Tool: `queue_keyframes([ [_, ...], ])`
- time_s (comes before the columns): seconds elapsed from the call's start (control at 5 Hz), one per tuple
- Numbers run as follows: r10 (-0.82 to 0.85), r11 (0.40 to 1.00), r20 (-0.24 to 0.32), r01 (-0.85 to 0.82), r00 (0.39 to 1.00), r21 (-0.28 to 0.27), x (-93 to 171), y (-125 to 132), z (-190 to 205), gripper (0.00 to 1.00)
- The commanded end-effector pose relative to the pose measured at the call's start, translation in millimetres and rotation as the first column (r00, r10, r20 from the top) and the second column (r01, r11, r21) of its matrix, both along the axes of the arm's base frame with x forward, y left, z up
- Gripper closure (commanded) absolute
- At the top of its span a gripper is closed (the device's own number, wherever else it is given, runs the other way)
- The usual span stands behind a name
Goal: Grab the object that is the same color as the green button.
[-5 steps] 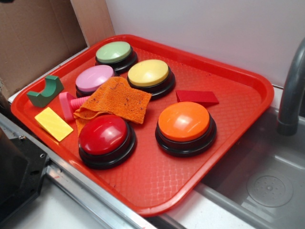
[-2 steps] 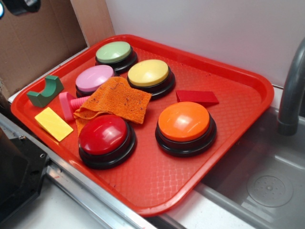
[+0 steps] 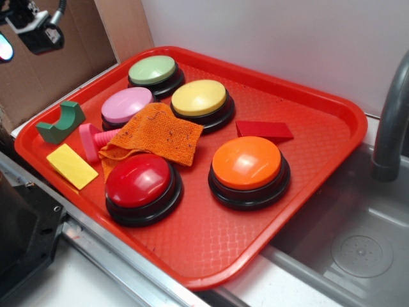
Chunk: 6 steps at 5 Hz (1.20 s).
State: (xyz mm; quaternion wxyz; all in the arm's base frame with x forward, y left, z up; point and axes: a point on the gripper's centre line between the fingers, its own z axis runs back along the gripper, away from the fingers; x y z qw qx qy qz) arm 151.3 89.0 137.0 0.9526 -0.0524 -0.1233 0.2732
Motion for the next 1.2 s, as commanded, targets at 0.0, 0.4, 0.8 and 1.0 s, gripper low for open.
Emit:
queue_keyframes([
  [0.0,0.082,0.994,-0.032,-0.079,0.996,0.078,8.9,42.3,-38.4,0.0],
  [0.4,0.07,0.996,-0.101,-0.063,0.992,0.067,-5.4,57.9,-72.7,0.0],
  [0.8,0.078,0.993,-0.151,-0.063,0.985,0.102,-1.1,66.6,-105.5,0.0],
  [1.0,0.065,0.992,-0.171,-0.046,0.983,0.116,8.5,63.7,-116.6,0.0],
])
